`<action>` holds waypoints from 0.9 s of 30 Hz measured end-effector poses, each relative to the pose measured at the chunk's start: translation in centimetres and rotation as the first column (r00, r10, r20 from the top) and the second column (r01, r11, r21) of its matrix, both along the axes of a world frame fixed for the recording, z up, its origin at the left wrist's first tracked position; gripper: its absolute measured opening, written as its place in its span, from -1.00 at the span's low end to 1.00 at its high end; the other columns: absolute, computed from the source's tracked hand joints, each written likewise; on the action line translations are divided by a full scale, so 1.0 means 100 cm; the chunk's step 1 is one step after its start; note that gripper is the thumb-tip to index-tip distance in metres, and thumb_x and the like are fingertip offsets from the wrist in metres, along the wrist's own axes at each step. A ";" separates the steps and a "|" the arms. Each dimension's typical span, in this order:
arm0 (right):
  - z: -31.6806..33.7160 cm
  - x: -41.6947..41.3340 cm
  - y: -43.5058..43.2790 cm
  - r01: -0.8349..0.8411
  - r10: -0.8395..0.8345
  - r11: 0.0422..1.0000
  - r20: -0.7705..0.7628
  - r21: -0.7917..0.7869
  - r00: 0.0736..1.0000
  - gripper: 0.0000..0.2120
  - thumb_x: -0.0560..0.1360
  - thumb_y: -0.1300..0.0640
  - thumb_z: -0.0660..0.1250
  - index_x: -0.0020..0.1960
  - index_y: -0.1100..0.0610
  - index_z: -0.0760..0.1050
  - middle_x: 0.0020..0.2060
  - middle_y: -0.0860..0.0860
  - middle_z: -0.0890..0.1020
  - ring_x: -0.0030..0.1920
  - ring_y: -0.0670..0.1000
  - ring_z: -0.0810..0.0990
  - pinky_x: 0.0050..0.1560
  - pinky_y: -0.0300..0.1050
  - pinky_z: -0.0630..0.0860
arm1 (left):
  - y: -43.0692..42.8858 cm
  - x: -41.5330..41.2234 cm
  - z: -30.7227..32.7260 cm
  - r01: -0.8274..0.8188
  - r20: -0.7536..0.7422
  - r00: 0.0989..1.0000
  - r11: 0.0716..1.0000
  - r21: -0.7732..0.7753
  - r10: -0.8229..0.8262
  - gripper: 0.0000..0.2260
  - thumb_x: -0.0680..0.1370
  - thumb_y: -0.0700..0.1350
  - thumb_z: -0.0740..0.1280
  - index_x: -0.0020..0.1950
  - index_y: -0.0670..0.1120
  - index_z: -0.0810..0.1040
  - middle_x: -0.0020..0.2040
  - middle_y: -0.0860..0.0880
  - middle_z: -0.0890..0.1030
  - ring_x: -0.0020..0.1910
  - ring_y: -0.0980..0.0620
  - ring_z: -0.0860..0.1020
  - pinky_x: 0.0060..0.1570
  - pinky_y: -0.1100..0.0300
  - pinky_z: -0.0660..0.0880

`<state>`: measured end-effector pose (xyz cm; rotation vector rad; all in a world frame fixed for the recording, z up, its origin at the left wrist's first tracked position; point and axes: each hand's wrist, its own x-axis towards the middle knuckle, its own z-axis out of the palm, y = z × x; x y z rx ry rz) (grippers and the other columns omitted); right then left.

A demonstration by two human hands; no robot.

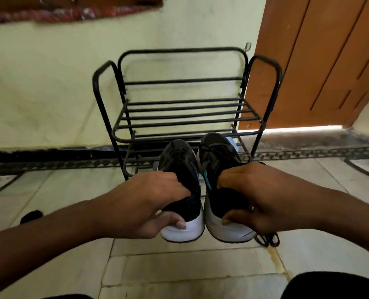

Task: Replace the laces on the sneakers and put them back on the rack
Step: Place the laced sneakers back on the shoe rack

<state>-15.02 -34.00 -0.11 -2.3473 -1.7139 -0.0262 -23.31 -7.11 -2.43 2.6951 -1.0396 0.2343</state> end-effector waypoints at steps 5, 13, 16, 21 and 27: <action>0.042 -0.003 0.000 0.041 -0.042 0.999 0.022 0.034 0.999 -0.66 0.45 -0.11 0.51 -0.10 -0.17 0.32 -0.28 -0.26 0.38 -0.25 -0.24 0.46 -0.31 -0.38 0.33 | 0.000 -0.004 0.035 -0.042 0.082 0.996 0.999 -0.019 0.043 -0.80 0.60 0.08 0.40 0.01 -0.05 0.58 -0.12 0.10 0.53 -0.12 0.12 0.47 -0.21 0.08 0.45; 0.068 0.070 0.021 0.206 -0.202 0.976 -0.068 0.066 0.977 -0.77 0.49 0.00 0.53 0.03 0.00 0.51 -0.20 -0.14 0.53 -0.13 -0.21 0.52 -0.27 -0.31 0.41 | 0.009 0.065 0.063 -0.223 0.060 0.972 0.973 -0.055 0.227 -0.76 0.55 0.06 0.43 0.05 -0.08 0.54 -0.09 0.04 0.49 -0.10 0.08 0.45 -0.13 0.02 0.47; 0.069 0.104 0.037 0.243 -0.238 0.967 -0.064 0.072 0.969 -0.79 0.50 0.06 0.51 0.02 0.07 0.51 -0.22 -0.12 0.52 -0.17 -0.23 0.50 -0.29 -0.30 0.37 | 0.017 0.103 0.063 -0.278 0.006 0.960 0.957 -0.083 0.280 -0.81 0.55 -0.01 0.46 0.02 -0.06 0.51 -0.10 0.03 0.46 -0.12 0.08 0.44 -0.15 0.10 0.42; 0.057 0.167 0.067 0.301 -0.295 0.950 -0.077 0.087 0.952 -0.80 0.52 0.10 0.49 -0.03 0.00 0.45 -0.23 -0.12 0.51 -0.22 -0.16 0.52 -0.34 -0.30 0.31 | 0.031 0.168 0.053 -0.387 -0.027 0.922 0.919 -0.075 0.387 -0.75 0.57 -0.06 0.46 0.19 -0.07 0.54 0.00 0.00 0.48 -0.03 0.05 0.47 -0.03 0.11 0.45; 0.039 0.227 0.092 0.339 -0.332 0.938 -0.090 0.077 0.939 -0.78 0.52 0.08 0.48 0.04 0.05 0.46 -0.23 -0.17 0.45 -0.24 -0.18 0.44 -0.33 -0.33 0.26 | 0.052 0.225 0.033 -0.465 -0.046 0.885 0.881 -0.093 0.463 -0.75 0.58 -0.11 0.44 0.22 -0.14 0.54 -0.05 -0.02 0.50 -0.06 0.07 0.45 0.01 0.06 0.44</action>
